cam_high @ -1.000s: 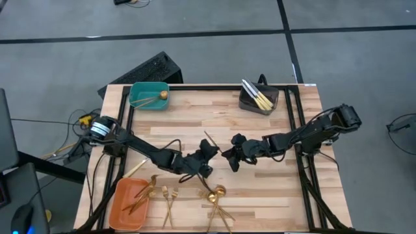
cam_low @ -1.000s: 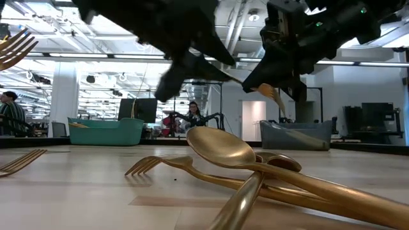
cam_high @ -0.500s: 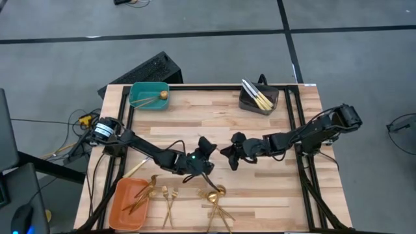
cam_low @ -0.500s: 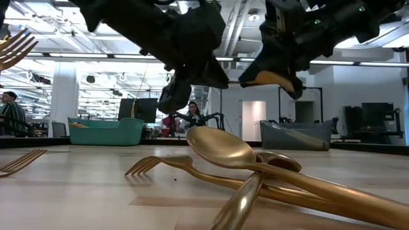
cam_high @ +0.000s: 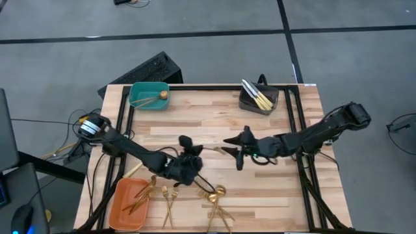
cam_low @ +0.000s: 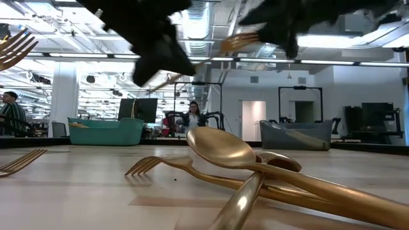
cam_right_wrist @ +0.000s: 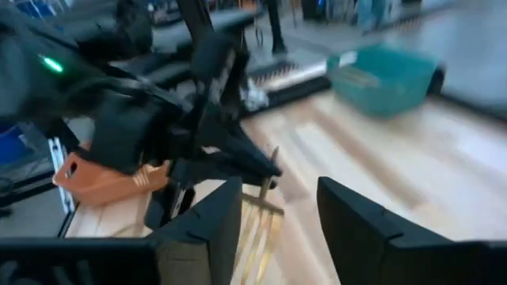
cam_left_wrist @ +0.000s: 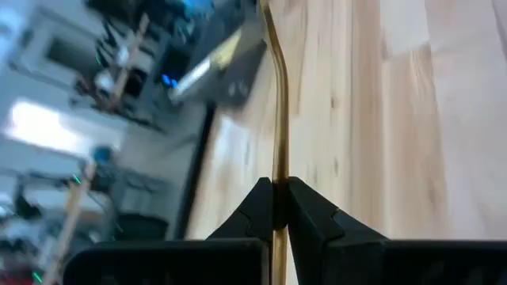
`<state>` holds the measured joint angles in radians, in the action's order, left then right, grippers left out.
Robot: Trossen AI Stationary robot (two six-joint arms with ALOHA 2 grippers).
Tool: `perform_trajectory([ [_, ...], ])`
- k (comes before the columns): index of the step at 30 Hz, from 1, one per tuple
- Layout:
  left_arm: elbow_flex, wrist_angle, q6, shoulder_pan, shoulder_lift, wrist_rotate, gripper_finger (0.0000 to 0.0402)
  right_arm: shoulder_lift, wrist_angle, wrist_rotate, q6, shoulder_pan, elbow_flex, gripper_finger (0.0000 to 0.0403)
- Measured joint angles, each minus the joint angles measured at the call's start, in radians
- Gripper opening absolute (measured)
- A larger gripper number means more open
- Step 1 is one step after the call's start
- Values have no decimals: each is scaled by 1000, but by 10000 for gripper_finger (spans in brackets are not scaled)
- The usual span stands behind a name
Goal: Sort silverware by color (type)
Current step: Put the fork into the orange bin
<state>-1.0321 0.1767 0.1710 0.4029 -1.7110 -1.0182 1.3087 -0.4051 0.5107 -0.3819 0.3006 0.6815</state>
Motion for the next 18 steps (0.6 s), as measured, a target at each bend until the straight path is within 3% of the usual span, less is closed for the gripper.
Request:
perform_trajectory([
  [5,0,291,-419,84,114,15,2,-85,18,171,99,95,0,204],
  [11,0,568,-986,207,304,183,7,-107,97,297,58,140,0,204],
  [18,0,690,-1236,407,458,258,10,-59,132,300,-23,130,0,204],
])
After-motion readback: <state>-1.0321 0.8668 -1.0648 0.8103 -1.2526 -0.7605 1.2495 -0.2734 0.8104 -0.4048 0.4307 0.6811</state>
